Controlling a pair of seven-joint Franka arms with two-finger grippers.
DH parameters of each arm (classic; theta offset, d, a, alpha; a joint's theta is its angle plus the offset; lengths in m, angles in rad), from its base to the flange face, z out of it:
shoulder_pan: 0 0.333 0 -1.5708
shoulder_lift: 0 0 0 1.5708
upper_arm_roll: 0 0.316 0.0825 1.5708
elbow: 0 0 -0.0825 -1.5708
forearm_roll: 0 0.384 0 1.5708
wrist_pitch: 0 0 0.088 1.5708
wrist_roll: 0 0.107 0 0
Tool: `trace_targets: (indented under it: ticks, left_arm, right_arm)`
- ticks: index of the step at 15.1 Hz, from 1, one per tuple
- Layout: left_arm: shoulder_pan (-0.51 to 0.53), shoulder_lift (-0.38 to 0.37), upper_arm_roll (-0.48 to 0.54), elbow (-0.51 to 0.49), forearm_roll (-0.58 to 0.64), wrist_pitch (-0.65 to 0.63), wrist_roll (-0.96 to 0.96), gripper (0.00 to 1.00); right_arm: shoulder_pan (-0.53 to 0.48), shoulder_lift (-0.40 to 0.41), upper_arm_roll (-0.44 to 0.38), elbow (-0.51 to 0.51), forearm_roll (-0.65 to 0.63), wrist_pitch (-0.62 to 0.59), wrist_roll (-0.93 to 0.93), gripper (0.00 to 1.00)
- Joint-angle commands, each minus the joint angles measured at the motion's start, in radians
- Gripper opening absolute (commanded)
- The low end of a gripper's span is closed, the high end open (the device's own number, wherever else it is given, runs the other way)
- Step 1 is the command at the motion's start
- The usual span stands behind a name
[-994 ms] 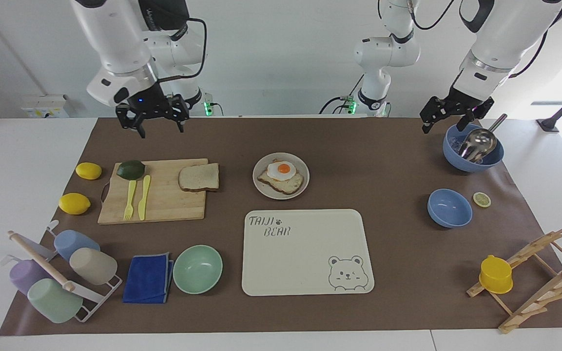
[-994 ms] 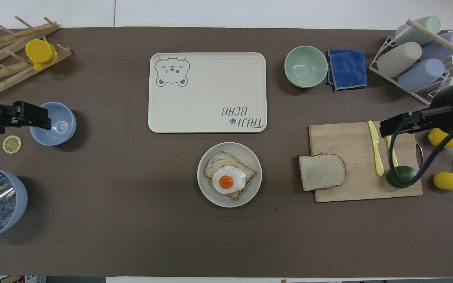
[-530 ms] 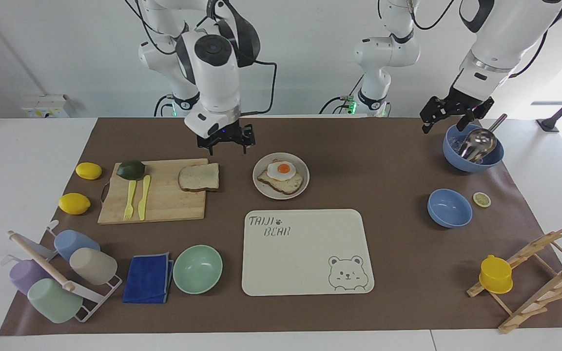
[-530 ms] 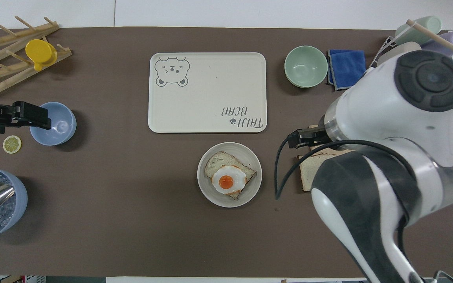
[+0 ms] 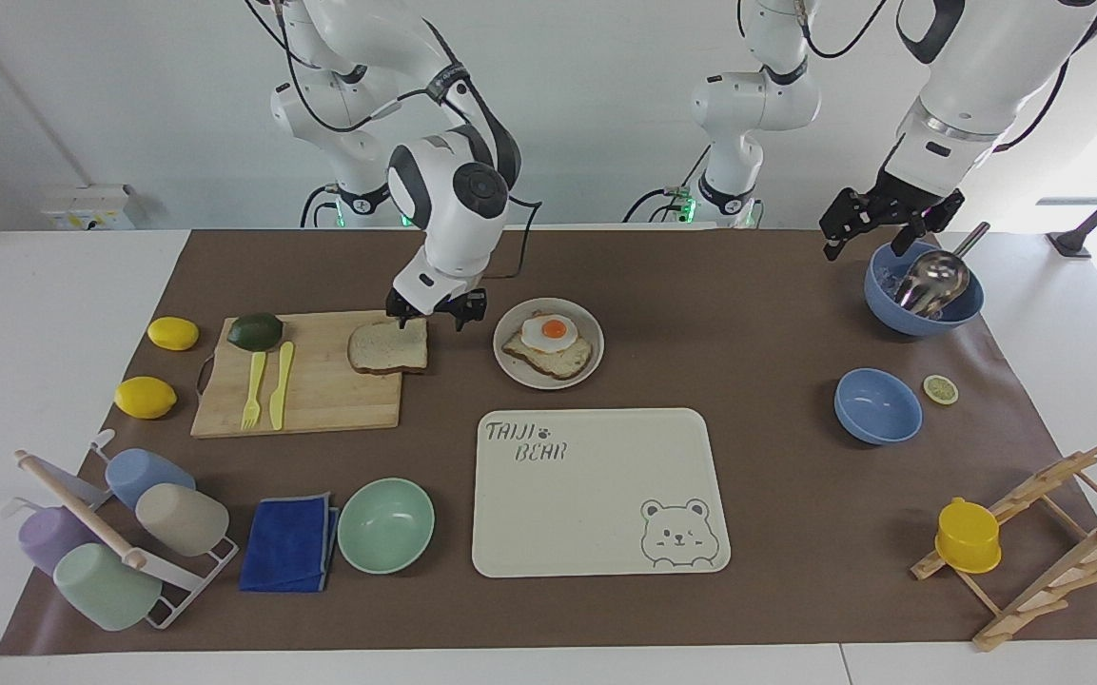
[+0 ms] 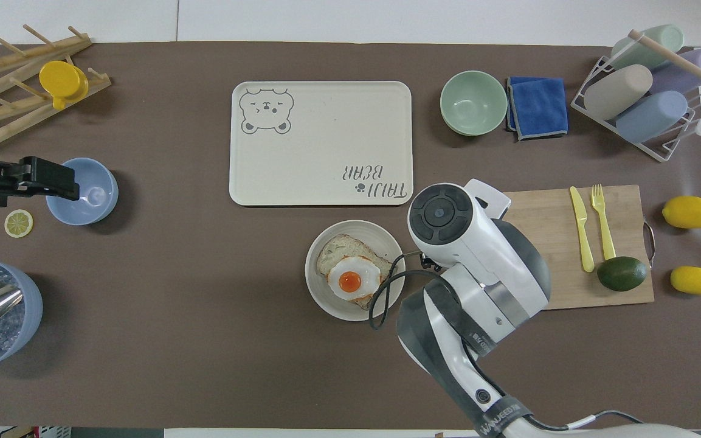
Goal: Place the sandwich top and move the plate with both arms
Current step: 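Grasp the bread slice and carry it toward the egg plate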
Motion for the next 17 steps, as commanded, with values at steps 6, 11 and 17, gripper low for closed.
trace_targets:
  ticks: [6, 11, 17]
  left_arm:
    - [0.011, -0.020, -0.004, -0.020, -0.013, -0.004, 0.014, 1.00]
    - [0.011, -0.020, -0.004, -0.020, -0.013, -0.004, 0.014, 1.00]
    - [0.011, -0.020, -0.004, -0.020, -0.013, -0.004, 0.014, 1.00]
  right_arm:
    - [0.012, 0.086, 0.005, -0.068, -0.137, 0.078, 0.198, 1.00]
    - [0.010, 0.089, 0.005, -0.105, -0.199, 0.084, 0.197, 1.00]
    - [0.004, 0.088, 0.005, -0.107, -0.213, 0.069, 0.106, 0.46]
